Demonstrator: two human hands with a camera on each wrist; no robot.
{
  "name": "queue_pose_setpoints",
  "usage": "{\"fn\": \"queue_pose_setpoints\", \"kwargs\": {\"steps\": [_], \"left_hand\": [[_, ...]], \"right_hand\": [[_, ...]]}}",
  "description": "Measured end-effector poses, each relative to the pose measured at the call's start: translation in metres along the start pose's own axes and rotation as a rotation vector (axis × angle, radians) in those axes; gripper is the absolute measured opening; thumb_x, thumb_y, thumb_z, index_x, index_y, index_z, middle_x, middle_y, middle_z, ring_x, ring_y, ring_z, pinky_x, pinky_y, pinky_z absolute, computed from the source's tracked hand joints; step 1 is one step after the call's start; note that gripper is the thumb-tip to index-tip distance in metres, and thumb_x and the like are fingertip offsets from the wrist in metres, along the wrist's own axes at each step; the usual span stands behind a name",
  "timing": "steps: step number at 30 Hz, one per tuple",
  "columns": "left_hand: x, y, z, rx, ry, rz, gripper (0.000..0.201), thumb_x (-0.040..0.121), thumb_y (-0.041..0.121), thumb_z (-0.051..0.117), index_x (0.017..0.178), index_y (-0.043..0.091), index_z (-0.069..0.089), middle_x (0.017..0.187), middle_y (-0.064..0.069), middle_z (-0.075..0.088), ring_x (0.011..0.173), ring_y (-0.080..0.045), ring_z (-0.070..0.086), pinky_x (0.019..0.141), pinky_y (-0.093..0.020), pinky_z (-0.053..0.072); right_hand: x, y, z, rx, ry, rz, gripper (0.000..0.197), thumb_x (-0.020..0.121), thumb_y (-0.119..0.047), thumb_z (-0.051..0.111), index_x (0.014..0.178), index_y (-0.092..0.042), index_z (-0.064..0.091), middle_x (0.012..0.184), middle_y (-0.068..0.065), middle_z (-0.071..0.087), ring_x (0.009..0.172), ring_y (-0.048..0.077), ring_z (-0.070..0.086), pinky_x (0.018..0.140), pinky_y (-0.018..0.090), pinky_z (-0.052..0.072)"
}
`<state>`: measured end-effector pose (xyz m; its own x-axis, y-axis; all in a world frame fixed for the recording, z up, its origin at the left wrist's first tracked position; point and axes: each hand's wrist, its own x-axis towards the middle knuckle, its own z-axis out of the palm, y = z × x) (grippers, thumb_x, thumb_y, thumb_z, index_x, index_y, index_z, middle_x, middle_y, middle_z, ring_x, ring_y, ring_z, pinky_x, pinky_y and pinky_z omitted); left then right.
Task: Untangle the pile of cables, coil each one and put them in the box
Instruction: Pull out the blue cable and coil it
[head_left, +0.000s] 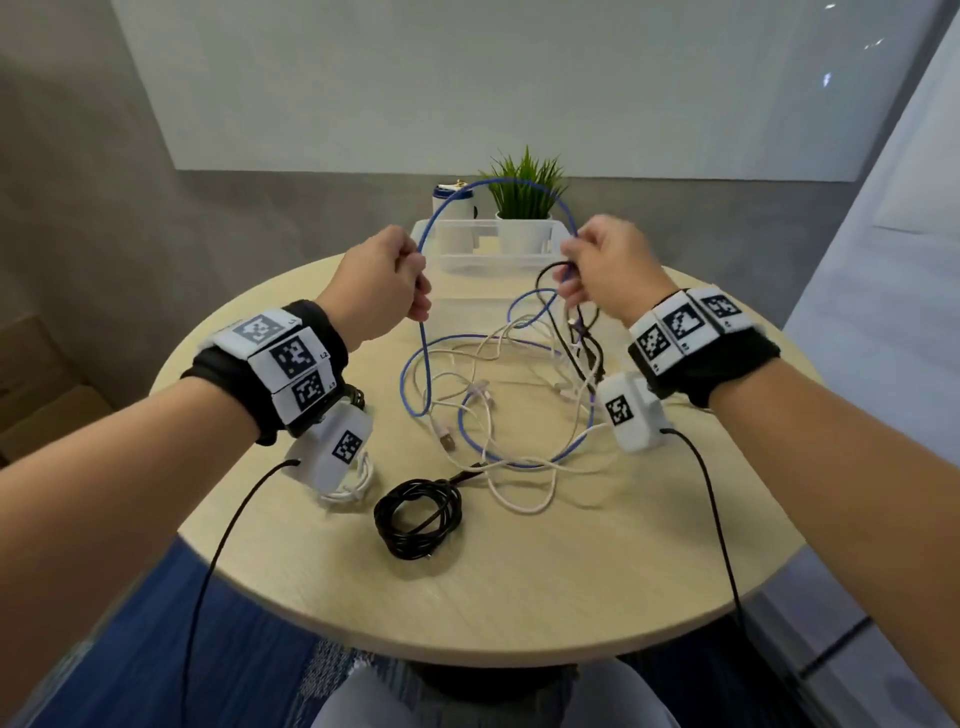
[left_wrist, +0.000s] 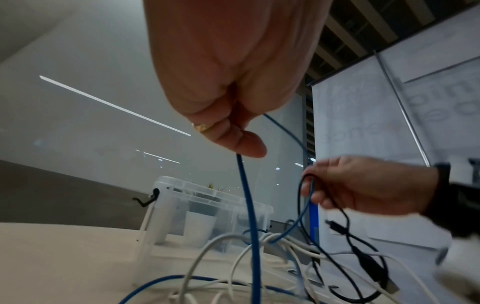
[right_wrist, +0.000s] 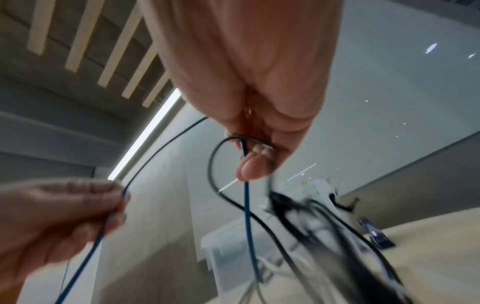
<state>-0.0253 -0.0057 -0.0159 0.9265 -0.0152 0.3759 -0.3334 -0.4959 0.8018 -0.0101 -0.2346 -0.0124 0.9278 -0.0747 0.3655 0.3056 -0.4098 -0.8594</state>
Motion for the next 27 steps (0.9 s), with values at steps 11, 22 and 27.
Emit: {"fn": "queue_pose_setpoints", "kwargs": {"steps": [11,22,27], "left_hand": [[-0.012,0.006,0.0,0.351,-0.331,-0.169,0.021,0.096,0.016,0.051,0.092,0.0,0.063,0.076,-0.011,0.068,0.053,-0.014,0.063,0.054,-0.02,0.056],[-0.024,0.023,-0.002,0.49,-0.029,0.271,0.059,0.091,0.027,0.06,0.144,0.022,0.035,0.128,-0.008,0.052,0.105,-0.02,0.051,0.092,-0.027,0.036],[-0.03,0.023,0.001,0.387,-0.152,0.295,0.018,0.095,0.019,0.053,0.106,0.013,0.066,0.082,-0.004,0.06,0.061,-0.016,0.055,0.061,-0.025,0.047]], "right_hand": [[-0.004,-0.01,-0.018,0.007,0.118,-0.297,0.018,0.093,-0.014,0.055,0.087,-0.028,0.065,0.074,-0.001,0.065,0.069,0.01,0.061,0.074,0.033,0.054],[-0.032,-0.038,-0.003,-0.407,-0.191,-0.374,0.019,0.096,-0.018,0.054,0.105,-0.015,0.071,0.067,-0.017,0.052,0.06,-0.002,0.048,0.058,0.005,0.034],[-0.042,-0.034,0.009,-0.424,-0.261,-0.317,0.011,0.095,-0.018,0.055,0.094,-0.014,0.065,0.068,-0.005,0.056,0.061,0.005,0.052,0.06,0.014,0.043]]}}
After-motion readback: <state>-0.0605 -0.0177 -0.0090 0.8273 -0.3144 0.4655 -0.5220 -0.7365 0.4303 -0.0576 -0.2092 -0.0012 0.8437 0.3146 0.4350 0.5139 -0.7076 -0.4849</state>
